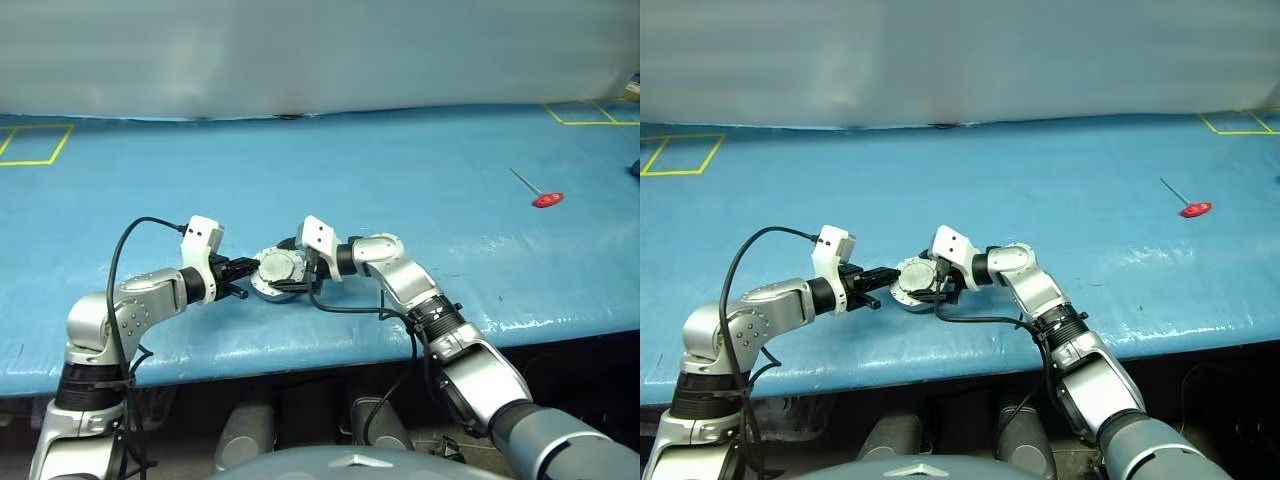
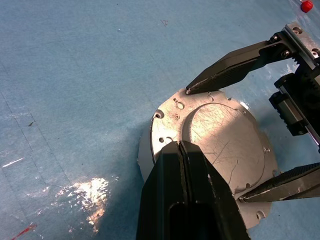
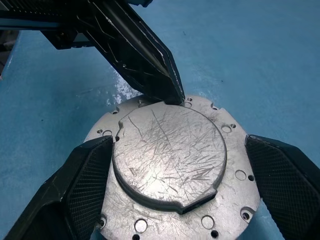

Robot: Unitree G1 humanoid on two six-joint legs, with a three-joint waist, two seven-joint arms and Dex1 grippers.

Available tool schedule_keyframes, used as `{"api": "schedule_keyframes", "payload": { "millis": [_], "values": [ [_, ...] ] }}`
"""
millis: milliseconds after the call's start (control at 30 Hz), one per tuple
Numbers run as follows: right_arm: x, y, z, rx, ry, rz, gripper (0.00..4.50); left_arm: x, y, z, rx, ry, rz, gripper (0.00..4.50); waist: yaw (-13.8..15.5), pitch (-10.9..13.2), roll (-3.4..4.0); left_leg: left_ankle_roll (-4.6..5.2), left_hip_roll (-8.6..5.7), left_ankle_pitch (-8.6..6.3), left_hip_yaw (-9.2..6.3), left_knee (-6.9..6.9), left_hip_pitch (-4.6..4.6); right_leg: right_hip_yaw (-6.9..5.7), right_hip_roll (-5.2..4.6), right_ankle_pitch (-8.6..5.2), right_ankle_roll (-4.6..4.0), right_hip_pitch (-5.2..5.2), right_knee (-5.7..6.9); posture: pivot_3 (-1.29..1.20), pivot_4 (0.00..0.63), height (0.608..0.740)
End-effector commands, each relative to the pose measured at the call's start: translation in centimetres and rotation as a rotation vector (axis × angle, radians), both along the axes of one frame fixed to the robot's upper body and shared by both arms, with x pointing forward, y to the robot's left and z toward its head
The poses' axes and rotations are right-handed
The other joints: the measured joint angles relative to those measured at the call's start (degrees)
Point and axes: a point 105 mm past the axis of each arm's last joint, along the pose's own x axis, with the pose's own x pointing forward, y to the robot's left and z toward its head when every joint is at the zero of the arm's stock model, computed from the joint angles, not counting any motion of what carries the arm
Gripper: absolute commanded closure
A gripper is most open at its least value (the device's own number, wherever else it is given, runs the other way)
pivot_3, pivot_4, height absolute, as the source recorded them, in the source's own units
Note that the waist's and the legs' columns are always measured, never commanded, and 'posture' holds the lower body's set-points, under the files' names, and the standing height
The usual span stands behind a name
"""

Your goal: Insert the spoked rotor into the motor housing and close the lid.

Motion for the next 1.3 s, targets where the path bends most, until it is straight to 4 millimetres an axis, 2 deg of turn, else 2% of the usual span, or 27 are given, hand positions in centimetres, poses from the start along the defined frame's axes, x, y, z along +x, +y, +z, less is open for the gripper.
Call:
{"api": "schedule_keyframes", "payload": {
  "millis": [33, 367, 700, 833, 933, 1000, 1167, 1300],
  "values": [
    [-0.1, -0.7, 0.6, -0.016, -0.023, -0.016, 0.03, -1.1, -0.6, -1.7, 0.015, 0.073, -0.035, 4.50, 0.02, 0.00, 0.00, 0.00, 0.00, 0.00, 0.00, 0.00, 0.00, 0.00, -0.01, 0.00, 0.00, -0.01, 0.00, 0.00, 0.150, 0.740],
    [-1.9, -2.3, 1.5, -0.033, -0.029, -0.019, 0.03, -0.9, -0.8, -1.8, 0.015, 0.067, -0.042, 4.50, 0.13, 0.00, 0.00, 0.03, -0.02, -0.01, 0.00, 0.00, -0.03, -0.04, -0.08, -0.02, 0.03, -0.01, -0.03, 0.00, 0.150, 0.740],
    [-3.9, -5.4, 4.2, 0.052, 0.011, -0.149, 0.03, -0.8, -1.1, -1.7, 0.014, 0.061, -0.065, 4.50, 0.37, 0.00, -0.01, 0.06, -0.04, -0.03, -0.04, 0.00, -0.11, -0.12, -0.11, -0.03, 0.05, -0.03, -0.10, 0.00, 0.150, 0.740],
    [-4.2, -6.7, 3.8, 0.149, 0.185, -0.315, 0.03, -0.8, -1.4, -1.6, 0.018, 0.046, -0.085, 4.50, 0.58, 0.00, -0.01, 0.06, -0.03, -0.03, -0.07, -0.02, -0.15, -0.15, -0.12, -0.03, 0.05, -0.04, -0.14, 0.00, 0.150, 0.740],
    [-4.1, -7.1, 3.1, 0.304, 0.407, -0.448, 0.03, -0.8, -1.4, -1.6, 0.033, 0.036, -0.100, 4.50, 0.65, -0.01, -0.01, 0.06, -0.03, -0.03, -0.06, -0.02, -0.14, -0.15, -0.13, -0.03, 0.05, -0.04, -0.14, 0.00, 0.150, 0.740],
    [-3.9, -6.9, 2.6, 0.401, 0.562, -0.512, 0.03, -0.8, -1.4, -1.6, 0.037, 0.032, -0.103, 4.50, 0.67, 0.00, 0.00, 0.06, -0.01, -0.03, -0.05, -0.02, -0.14, -0.13, -0.13, -0.03, 0.05, -0.05, -0.13, 0.00, 0.150, 0.740],
    [-3.3, -5.8, 1.0, 0.527, 0.825, -0.636, 0.03, -0.8, -1.2, -1.6, 0.043, 0.028, -0.106, 4.50, 0.78, -0.01, 0.01, 0.08, -0.03, -0.04, -0.06, -0.03, -0.16, -0.14, -0.13, -0.03, 0.05, -0.05, -0.18, 0.00, 0.150, 0.740],
    [-3.8, -4.9, -0.5, 0.512, 0.966, -0.651, 0.03, -0.8, -1.1, -1.6, 0.045, 0.026, -0.104, 4.50, 0.80, 0.00, 0.04, 0.09, -0.04, -0.05, -0.07, -0.05, -0.20, -0.16, -0.13, -0.03, 0.05, -0.07, -0.20, 0.00, 0.150, 0.740]
  ]
}}
